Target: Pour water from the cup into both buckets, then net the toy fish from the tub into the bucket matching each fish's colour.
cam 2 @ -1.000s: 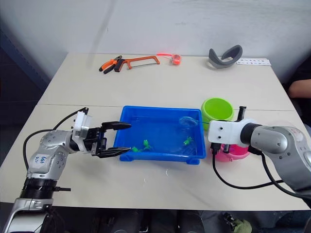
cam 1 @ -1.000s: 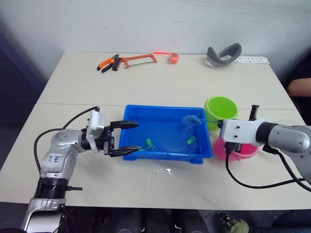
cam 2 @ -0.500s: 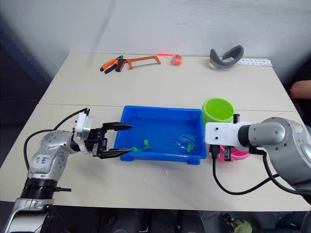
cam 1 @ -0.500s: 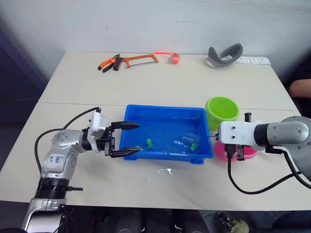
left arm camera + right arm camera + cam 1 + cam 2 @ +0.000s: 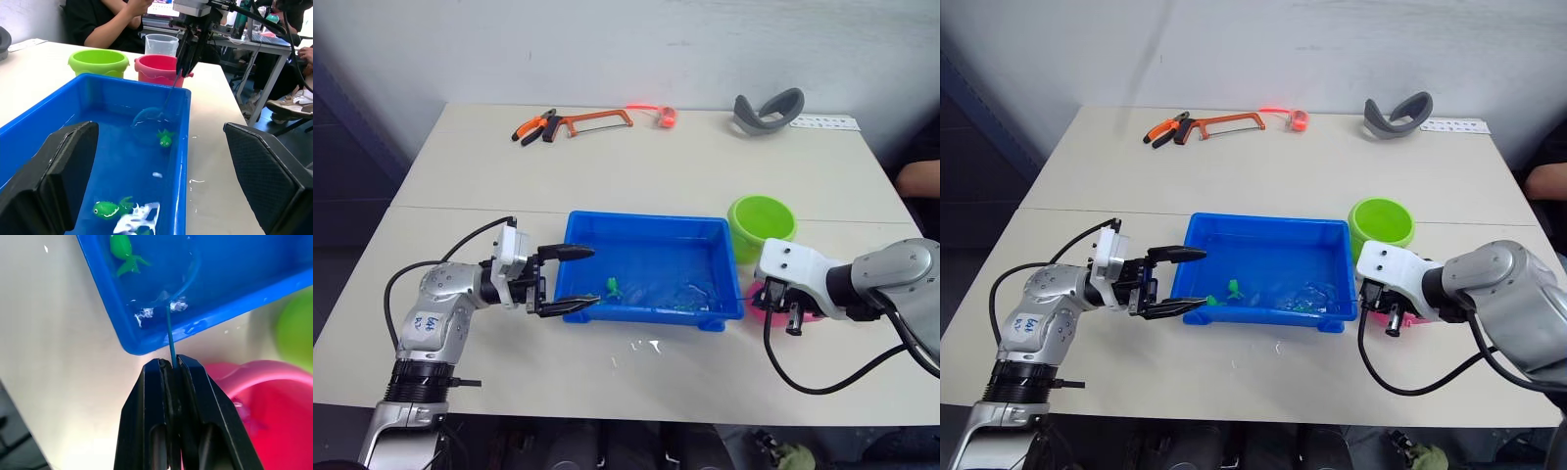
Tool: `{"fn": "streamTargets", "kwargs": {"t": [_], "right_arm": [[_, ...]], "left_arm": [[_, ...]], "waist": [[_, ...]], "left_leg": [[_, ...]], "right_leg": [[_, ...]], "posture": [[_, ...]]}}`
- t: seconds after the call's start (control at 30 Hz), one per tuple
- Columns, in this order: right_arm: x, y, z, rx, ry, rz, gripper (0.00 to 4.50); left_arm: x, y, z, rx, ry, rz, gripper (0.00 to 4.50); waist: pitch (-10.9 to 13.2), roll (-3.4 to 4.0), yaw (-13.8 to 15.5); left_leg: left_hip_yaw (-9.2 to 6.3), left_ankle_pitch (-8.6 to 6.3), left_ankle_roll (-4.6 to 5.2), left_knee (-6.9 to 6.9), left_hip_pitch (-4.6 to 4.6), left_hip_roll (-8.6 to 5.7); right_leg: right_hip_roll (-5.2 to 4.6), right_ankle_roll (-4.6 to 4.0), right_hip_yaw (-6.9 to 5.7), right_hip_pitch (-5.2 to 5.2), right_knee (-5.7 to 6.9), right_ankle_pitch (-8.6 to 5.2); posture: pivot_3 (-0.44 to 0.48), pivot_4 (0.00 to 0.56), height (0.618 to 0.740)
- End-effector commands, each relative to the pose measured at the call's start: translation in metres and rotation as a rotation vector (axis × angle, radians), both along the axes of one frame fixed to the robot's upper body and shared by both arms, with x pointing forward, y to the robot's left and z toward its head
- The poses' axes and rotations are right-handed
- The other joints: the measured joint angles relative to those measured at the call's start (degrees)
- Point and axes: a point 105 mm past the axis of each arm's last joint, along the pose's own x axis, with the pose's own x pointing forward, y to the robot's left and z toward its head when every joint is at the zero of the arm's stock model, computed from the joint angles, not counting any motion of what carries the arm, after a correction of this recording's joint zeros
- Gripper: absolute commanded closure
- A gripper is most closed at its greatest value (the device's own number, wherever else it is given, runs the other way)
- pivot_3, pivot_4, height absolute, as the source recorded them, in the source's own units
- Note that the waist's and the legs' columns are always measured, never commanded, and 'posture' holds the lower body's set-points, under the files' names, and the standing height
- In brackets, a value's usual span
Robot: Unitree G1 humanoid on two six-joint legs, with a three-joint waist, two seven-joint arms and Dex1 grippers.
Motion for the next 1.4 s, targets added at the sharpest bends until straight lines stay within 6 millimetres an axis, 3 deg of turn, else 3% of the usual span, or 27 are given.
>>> {"fn": "streamTargets", "kwargs": {"t": [0.03,0.53,0.8,1.17,1.4], "right_arm": [[-0.005,0.010,0.000,0.170,0.092,-0.058,4.50],[0.000,0.036,-0.010,0.455,0.201,-0.194,4.50],[0.004,0.036,0.000,0.524,0.044,-0.170,4.50],[-0.003,0.036,0.010,0.574,-0.211,-0.145,4.50],[-0.016,0.030,-0.010,0.523,-0.143,-0.190,4.50]], "left_arm": [[-0.005,-0.004,0.007,-0.013,-0.034,-0.014,0.05],[-0.004,-0.001,0.009,-0.020,-0.023,0.015,0.05],[0.000,0.010,0.014,-0.044,-0.012,0.069,0.05],[0.000,0.009,0.013,-0.044,0.001,0.057,0.05],[0.004,0.008,0.013,-0.035,0.004,0.031,0.05]], "waist": [[0.0,0.00,0.0],[0.0,0.00,0.0],[0.0,0.00,0.0],[0.0,-0.01,0.0],[0.0,-0.01,0.0]], "left_leg": [[0.01,0.00,0.00,0.00,0.00,0.00],[0.02,0.00,0.00,0.00,0.00,-0.01],[0.03,0.00,0.01,-0.01,-0.01,-0.05],[0.04,0.00,0.01,-0.01,0.00,-0.06],[0.05,0.00,0.01,-0.01,0.01,-0.05]], "right_leg": [[0.00,0.00,0.00,0.00,0.00,0.00],[0.06,0.00,-0.01,-0.02,0.04,0.00],[0.11,0.00,-0.01,-0.03,0.05,0.00],[0.18,0.01,0.01,-0.04,0.07,0.00],[0.24,0.00,0.04,-0.03,0.08,0.00]], "posture": [[0.000,0.150,0.740],[0.000,0.150,0.740],[0.000,0.150,0.740],[0.000,0.150,0.740],[0.000,0.150,0.740]]}}
